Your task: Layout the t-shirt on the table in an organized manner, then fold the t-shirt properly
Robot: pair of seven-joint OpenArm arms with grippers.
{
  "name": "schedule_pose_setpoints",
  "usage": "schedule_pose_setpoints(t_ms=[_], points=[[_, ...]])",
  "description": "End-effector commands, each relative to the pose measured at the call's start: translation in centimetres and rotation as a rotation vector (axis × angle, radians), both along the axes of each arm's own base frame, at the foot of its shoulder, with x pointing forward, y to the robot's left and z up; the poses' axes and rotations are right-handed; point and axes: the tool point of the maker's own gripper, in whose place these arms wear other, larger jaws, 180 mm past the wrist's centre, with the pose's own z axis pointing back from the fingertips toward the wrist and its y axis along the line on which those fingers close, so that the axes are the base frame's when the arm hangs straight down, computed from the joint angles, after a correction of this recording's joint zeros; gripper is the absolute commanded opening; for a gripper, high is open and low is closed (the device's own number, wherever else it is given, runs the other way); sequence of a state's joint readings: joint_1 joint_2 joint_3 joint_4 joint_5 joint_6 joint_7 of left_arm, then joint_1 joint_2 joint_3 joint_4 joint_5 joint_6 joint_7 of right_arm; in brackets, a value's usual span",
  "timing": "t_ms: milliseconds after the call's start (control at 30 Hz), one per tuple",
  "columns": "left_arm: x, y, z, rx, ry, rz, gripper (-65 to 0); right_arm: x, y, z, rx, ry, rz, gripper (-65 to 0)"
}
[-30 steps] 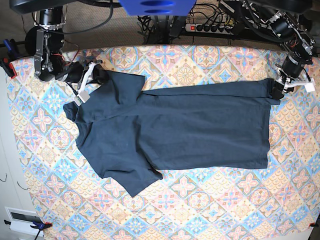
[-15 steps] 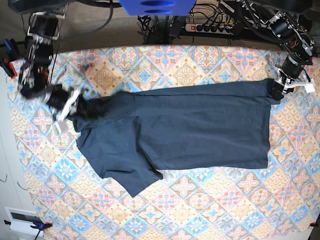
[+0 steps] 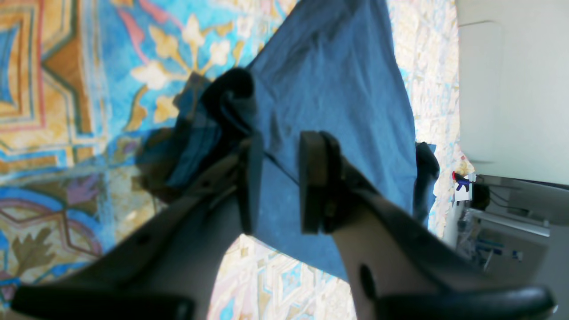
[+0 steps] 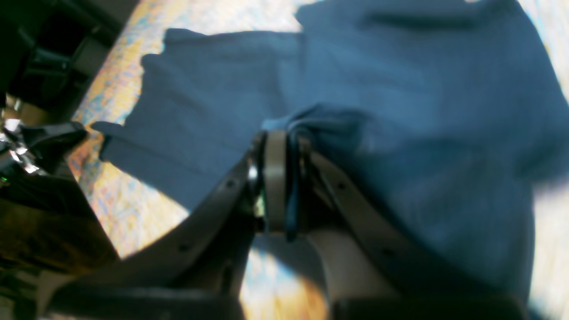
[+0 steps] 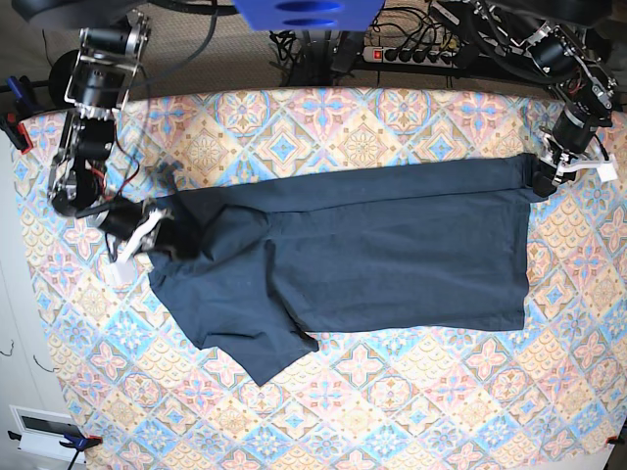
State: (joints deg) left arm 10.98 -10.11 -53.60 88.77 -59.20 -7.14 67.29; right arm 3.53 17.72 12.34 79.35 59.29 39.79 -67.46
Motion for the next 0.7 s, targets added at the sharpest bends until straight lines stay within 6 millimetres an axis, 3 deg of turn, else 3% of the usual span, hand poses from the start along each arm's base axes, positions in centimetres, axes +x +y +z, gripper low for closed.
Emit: schedule_pose_setpoints(t_ms=[0, 167, 367, 667], points=[[0.6, 0.5, 1.2, 0.02, -0.036, -0.001, -50.5, 0.8, -0.6, 1.2, -0.005, -0.042, -0.009, -62.1], [0.7, 0.3, 1.2, 0.015, -0.042, 0.0, -50.5, 0.4, -1.8, -0.2, -0.112, -0.009, -0.012, -62.1], [0.6, 0.4, 1.2, 0.017, -0.039, -0.001, -50.5, -1.0, -2.0, -1.5, -0.112, 0.021, -0.024, -62.0], [0.6, 0.5, 1.3, 0.02, -0.04, -0.001, -50.5, -0.7, -6.5, -0.7, -0.316, -0.024, -0.095, -61.8]])
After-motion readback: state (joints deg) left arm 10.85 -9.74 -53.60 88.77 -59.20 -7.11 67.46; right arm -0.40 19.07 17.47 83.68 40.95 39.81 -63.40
